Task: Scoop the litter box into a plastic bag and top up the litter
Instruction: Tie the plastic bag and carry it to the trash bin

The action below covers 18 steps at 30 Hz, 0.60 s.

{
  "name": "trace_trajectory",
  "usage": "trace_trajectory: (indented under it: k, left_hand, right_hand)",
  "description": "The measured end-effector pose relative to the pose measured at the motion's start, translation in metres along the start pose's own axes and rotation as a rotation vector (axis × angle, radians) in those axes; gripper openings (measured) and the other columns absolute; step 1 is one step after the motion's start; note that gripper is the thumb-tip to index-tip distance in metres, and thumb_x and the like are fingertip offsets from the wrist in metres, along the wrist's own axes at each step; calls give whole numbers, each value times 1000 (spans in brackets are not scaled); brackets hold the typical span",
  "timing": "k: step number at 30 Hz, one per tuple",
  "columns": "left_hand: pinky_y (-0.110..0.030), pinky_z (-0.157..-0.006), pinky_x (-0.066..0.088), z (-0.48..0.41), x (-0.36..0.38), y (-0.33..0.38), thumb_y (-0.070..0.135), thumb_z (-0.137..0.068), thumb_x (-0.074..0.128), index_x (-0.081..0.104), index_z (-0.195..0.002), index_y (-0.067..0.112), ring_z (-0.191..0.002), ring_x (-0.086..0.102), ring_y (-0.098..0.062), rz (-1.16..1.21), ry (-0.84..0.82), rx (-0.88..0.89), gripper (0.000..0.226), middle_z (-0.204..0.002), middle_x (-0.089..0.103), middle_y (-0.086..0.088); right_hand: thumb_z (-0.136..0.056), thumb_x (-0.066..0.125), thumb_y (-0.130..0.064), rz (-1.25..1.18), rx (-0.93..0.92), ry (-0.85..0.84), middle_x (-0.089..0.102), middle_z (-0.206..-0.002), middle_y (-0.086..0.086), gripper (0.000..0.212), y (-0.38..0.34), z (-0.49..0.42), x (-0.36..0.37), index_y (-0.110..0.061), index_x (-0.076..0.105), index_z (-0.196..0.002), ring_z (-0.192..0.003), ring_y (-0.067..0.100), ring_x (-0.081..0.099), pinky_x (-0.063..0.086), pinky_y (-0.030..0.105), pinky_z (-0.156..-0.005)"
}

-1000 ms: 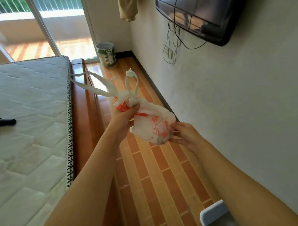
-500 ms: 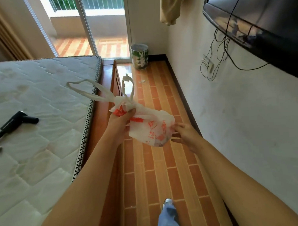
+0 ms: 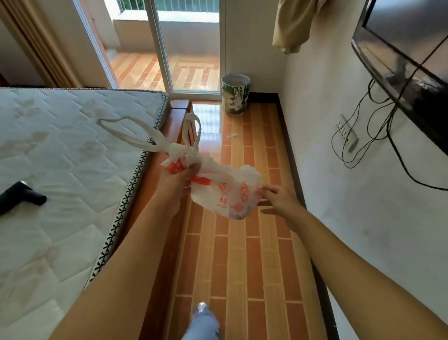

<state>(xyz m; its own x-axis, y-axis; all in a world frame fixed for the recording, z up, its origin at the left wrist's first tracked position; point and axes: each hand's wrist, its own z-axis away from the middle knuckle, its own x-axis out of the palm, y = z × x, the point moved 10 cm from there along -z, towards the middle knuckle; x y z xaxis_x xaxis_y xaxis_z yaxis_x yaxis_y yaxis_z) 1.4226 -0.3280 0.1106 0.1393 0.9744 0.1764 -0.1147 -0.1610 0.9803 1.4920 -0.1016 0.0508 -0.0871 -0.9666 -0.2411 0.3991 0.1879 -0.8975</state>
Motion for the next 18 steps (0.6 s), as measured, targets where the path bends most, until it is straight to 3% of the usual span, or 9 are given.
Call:
trace_trajectory:
  k: [3, 7, 11, 15, 18]
  left_hand:
    - [-47, -84, 54, -51, -2, -4, 10, -87, 63, 57, -117, 8, -99, 65, -33, 16, 15, -4, 31, -105, 66, -12]
    - [-47, -81, 55, -134, -7, -5, 19, -81, 67, 54, -122, 4, -100, 64, -36, 9, -9, 26, 45, -107, 64, -16]
    - [-49, -83, 53, -226, -9, -5, 13, -85, 63, 52, -123, 2, -100, 63, -36, 6, 1, 0, 41, -112, 61, -22]
    - [-41, -76, 57, -316, -3, 11, 16, -78, 66, 52, -122, 0, -93, 66, -30, 16, -20, -7, 48, -103, 63, -14]
    - [-37, -74, 57, -375, 2, 19, 8, -85, 62, 51, -122, -3, -96, 64, -32, 10, -17, -3, 41, -104, 61, -16]
  right_hand:
    - [-98, 46, -26, 59, -47, 3, 64, -115, 5, 31, -19, -48, -4, -11, 58, -122, -97, 18, 64, 53, 30, -78]
    - [-97, 47, -27, 114, -81, 7, 65, -112, 3, 29, -45, -129, -3, -12, 60, -118, -96, 17, 64, 53, 24, -72]
    - [-97, 47, -26, 121, -51, 20, 64, -107, 1, 27, -74, -213, -6, -11, 61, -115, -97, 18, 63, 52, 23, -71]
    - [-98, 45, -27, 120, -42, 44, 65, -111, 1, 30, -107, -295, -17, -11, 61, -118, -99, 18, 63, 52, 26, -75]
    - [-98, 45, -27, 117, -40, 63, 65, -110, 1, 29, -129, -348, -25, -12, 61, -116, -99, 17, 63, 52, 27, -76]
